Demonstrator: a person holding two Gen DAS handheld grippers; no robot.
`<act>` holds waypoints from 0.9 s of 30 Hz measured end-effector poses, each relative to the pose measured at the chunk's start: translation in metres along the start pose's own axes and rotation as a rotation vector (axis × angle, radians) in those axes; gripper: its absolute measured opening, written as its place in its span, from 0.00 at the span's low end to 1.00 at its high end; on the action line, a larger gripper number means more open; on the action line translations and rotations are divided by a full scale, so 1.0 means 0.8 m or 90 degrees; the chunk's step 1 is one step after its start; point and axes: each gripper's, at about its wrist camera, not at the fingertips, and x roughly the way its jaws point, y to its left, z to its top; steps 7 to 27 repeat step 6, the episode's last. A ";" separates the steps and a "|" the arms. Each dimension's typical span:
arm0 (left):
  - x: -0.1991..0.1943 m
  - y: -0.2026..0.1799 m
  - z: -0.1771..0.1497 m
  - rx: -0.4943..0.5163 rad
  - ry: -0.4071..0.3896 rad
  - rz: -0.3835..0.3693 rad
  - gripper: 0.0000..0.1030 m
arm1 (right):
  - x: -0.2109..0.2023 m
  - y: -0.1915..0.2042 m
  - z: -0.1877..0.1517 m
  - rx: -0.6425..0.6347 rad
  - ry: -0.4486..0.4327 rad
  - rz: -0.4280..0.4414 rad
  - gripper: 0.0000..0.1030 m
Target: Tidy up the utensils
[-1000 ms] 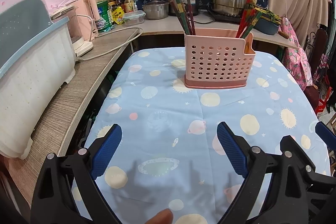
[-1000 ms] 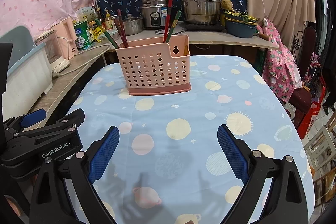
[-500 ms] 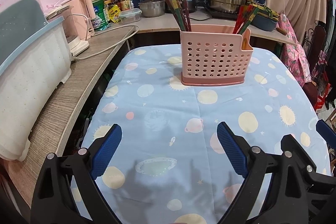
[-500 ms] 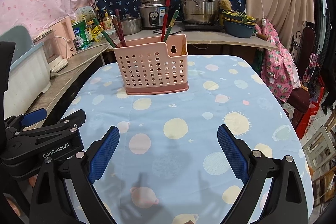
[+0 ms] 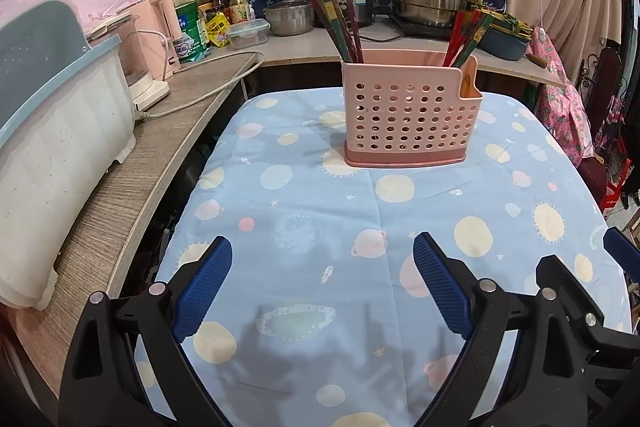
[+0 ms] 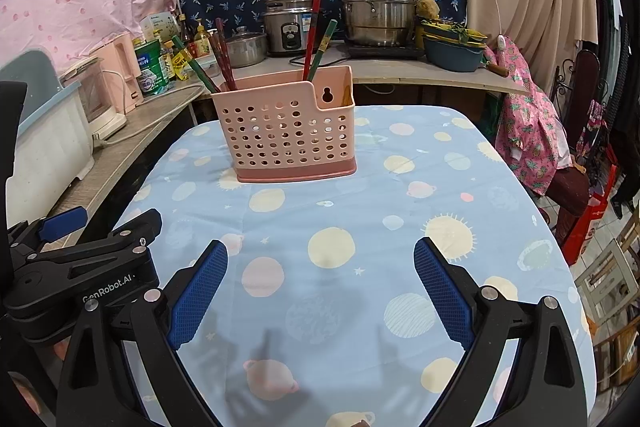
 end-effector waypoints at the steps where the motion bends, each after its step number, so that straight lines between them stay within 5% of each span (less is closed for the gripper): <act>1: 0.001 0.000 0.001 -0.002 0.001 0.002 0.85 | 0.000 0.001 0.000 0.000 0.001 0.001 0.88; 27: 0.010 0.004 0.003 -0.016 0.014 -0.005 0.85 | 0.002 0.001 0.001 -0.001 0.002 0.000 0.88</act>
